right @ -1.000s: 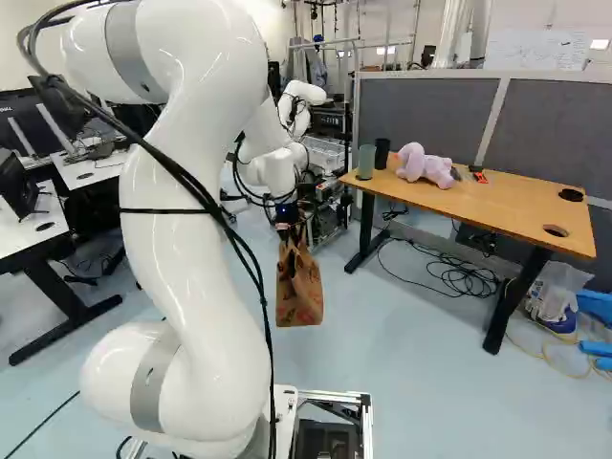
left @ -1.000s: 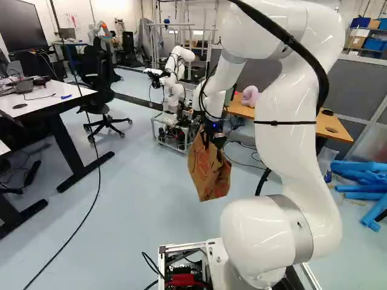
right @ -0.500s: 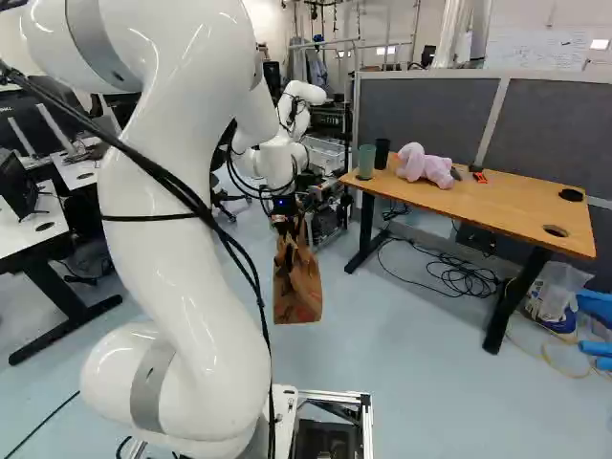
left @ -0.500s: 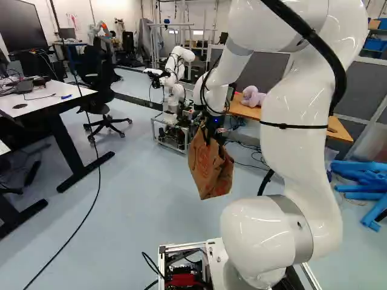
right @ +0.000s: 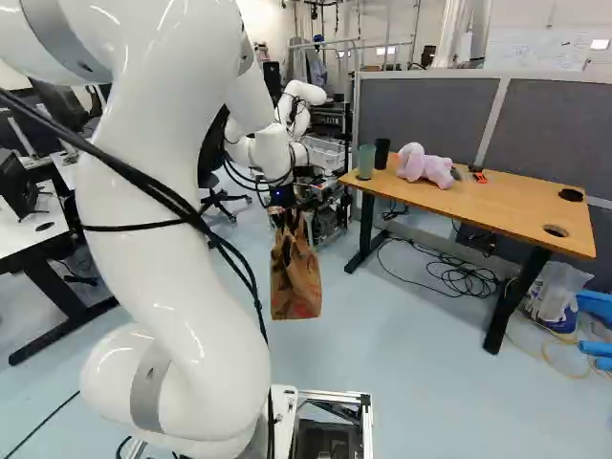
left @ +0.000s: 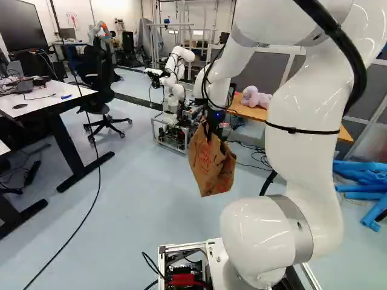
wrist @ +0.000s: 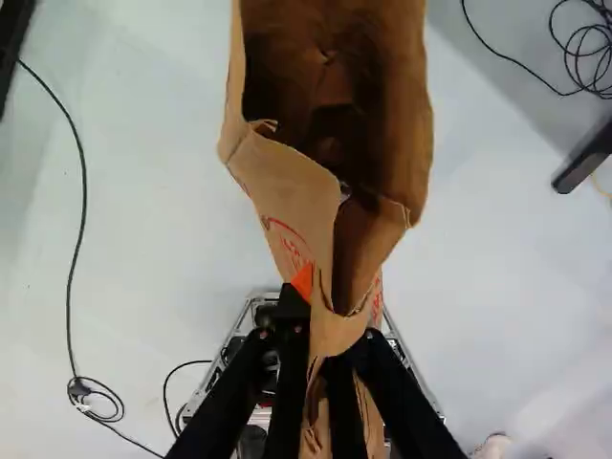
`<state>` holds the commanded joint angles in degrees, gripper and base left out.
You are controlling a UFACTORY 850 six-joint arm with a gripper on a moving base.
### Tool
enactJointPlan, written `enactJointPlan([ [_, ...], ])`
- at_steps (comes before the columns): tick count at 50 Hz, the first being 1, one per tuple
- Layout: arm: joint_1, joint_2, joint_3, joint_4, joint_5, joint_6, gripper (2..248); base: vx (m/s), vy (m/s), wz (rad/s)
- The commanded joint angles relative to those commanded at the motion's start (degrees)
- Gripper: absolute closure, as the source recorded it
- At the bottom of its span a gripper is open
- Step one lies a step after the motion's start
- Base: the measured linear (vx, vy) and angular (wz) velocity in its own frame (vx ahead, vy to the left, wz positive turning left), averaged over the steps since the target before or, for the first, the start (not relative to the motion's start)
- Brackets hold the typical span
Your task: Pick up the bag on the ground and place it on the table
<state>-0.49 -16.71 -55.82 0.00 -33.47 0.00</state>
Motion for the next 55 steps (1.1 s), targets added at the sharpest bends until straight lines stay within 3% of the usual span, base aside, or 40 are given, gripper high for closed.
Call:
enactJointPlan([
  [55,0.04,7.51,-2.34,0.00,-7.40,0.00,226,0.000,0.000,0.000],
])
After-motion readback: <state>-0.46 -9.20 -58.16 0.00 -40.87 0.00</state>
